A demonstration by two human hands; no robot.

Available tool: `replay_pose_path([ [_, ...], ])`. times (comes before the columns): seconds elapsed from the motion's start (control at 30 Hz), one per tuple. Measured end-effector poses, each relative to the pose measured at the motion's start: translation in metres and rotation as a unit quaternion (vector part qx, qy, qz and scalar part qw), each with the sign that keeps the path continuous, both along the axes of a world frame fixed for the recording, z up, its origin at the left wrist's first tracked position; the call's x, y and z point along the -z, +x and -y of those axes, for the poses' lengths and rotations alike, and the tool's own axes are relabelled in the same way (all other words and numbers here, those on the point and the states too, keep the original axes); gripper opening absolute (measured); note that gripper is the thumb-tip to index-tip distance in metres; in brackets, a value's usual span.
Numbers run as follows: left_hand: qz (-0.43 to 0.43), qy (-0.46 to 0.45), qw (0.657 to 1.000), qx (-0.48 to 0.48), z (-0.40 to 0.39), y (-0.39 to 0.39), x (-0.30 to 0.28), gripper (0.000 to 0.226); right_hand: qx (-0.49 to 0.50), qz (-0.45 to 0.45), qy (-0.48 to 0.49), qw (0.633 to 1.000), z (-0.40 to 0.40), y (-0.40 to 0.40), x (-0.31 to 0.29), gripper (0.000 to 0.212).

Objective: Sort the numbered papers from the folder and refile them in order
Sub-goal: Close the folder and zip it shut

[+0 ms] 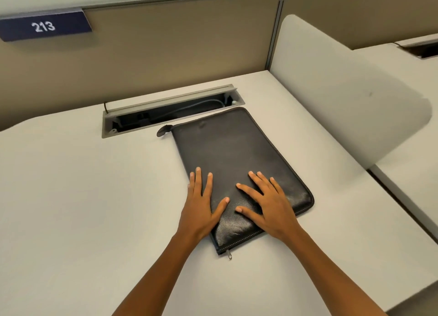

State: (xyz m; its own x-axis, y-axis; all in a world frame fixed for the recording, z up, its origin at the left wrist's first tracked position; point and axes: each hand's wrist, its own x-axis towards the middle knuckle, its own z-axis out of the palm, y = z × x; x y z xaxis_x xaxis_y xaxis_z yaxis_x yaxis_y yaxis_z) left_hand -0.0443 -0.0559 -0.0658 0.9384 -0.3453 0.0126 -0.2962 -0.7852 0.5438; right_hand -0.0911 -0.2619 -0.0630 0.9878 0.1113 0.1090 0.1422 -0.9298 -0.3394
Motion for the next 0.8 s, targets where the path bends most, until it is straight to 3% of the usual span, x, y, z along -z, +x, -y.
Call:
replay_pose_path([
  [0.37,-0.012,0.015,1.0,0.021,0.135,0.049,-0.007,0.082,0.018,0.026,-0.002,0.999,0.133,0.043,0.002,0.066],
  [0.8,-0.016,0.014,0.999,0.045,0.198,0.078,-0.008,0.081,0.041,0.04,0.0,0.998,0.193,0.062,0.005,0.066],
])
